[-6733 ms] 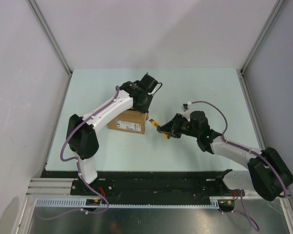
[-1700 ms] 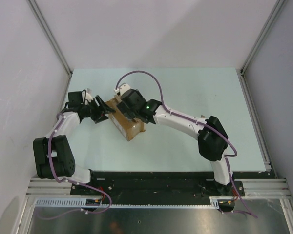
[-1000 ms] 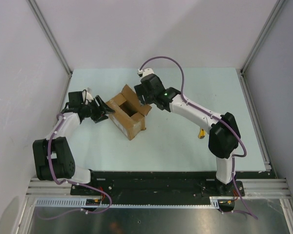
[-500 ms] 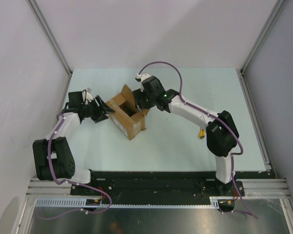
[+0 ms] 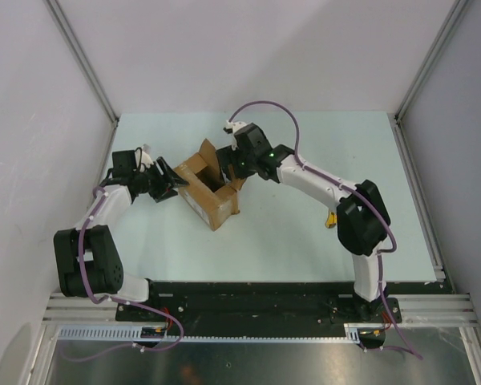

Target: Unpack the express box

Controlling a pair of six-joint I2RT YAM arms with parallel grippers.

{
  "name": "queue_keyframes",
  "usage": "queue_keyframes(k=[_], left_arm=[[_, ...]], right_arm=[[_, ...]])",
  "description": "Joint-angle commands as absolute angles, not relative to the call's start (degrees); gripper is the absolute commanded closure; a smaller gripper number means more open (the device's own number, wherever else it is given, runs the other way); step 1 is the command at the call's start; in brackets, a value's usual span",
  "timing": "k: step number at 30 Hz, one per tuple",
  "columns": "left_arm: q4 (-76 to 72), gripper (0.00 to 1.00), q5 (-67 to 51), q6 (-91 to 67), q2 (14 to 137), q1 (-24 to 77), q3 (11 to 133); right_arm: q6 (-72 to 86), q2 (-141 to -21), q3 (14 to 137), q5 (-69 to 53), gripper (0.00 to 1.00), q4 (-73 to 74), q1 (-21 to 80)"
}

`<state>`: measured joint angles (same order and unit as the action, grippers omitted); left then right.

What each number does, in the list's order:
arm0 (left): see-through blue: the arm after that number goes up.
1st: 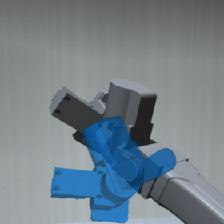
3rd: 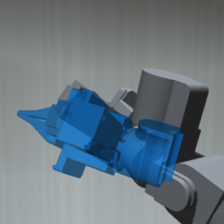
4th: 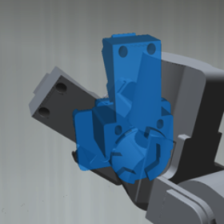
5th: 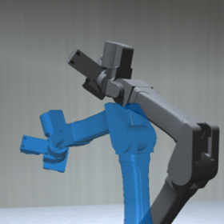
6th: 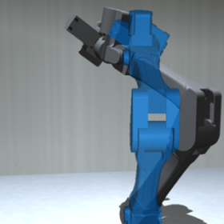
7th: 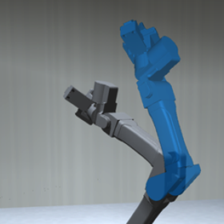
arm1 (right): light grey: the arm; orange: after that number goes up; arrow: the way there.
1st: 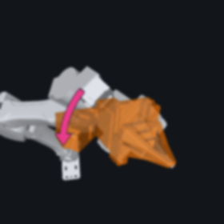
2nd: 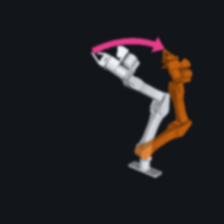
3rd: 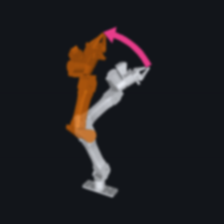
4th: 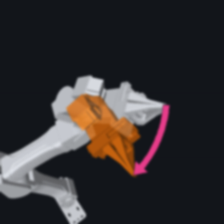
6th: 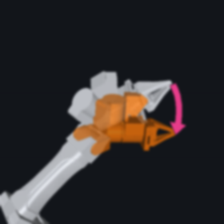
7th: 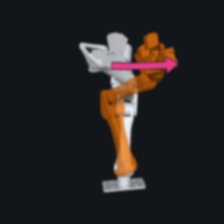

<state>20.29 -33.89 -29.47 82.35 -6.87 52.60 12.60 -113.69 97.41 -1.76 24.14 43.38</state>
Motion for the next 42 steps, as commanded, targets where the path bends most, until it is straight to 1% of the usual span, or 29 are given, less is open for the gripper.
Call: queue_keyframes(k=[1, 5, 10, 14, 19, 33, 34, 36, 37, 39, 40, 42], left_arm=[[22.67, 0.36, -32.96, -26.89, 82.0, -6.77, 53.35], [22.59, 0.36, -32.7, -26.72, 81.74, -6.86, 53.26], [22.67, 0.36, -32.43, -26.63, 81.12, -6.85, 53.0], [22.68, 0.36, -32.52, -26.72, 80.77, -6.86, 52.82], [22.68, 0.35, -32.43, -26.81, 80.07, -6.86, 52.56], [22.68, 0.35, -32.52, -26.81, 79.89, -6.77, 52.38], [22.68, 0.35, -32.43, -26.81, 79.81, -6.85, 52.38], [22.68, 0.34, -32.43, -26.89, 79.8, -6.86, 52.47], [22.68, 0.35, -32.61, -26.81, 79.72, -6.77, 52.56], [22.68, 0.34, -32.96, -26.89, 79.8, -6.77, 52.82], [22.68, 0.34, -33.22, -26.81, 79.8, -6.85, 52.91], [22.68, 0.34, -33.66, -26.89, 79.72, -6.77, 53.17]], right_arm=[[10.9, -106.62, 103.01, -1.84, 0.14, 21.54, 43.24], [9.85, -103.46, 102.14, -5.36, 0.15, 18.73, 43.94], [3.8, -102.39, 100.11, -6.33, 0.18, 16.08, 47.28], [3.07, -104.5, 100.9, -5.98, 0.19, 17.31, 48.78], [2.9, -108.53, 101.78, -4.92, 0.2, 16.88, 48.17], [2.46, -117.24, 102.66, -4.3, 0.24, 17.14, 46.05], [2.46, -117.51, 102.66, -4.57, 0.28, 17.31, 46.14], [2.37, -117.77, 102.31, -5.27, 0.31, 17.49, 46.32], [2.37, -117.77, 101.96, -5.36, 0.36, 17.49, 46.41], [2.46, -117.77, 101.08, -5.27, 0.42, 17.05, 46.58], [2.63, -117.95, 100.9, -5.36, 0.48, 16.96, 46.58], [3.16, -118.21, 100.81, -5.71, 0.54, 17.23, 46.76]])
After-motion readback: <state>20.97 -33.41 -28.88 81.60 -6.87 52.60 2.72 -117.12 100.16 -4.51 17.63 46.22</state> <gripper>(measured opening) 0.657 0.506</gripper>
